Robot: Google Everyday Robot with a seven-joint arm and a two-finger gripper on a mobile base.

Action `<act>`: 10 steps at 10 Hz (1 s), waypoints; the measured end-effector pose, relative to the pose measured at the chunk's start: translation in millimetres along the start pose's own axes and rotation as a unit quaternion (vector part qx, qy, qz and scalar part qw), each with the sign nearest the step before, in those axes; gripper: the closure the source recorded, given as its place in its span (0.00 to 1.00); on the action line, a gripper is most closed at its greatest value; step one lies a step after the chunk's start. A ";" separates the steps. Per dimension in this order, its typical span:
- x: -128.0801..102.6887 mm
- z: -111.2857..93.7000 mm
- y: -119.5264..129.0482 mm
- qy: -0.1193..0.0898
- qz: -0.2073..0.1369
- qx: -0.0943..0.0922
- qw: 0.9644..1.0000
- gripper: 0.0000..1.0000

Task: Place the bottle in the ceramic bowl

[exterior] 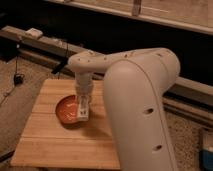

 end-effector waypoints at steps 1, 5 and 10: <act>-9.7 -2.3 10.4 -0.001 -0.016 0.002 1.000 1.00; -31.3 9.1 38.6 -0.008 -0.072 0.006 0.997 0.86; -40.2 42.6 50.4 -0.017 -0.098 -0.005 0.995 0.34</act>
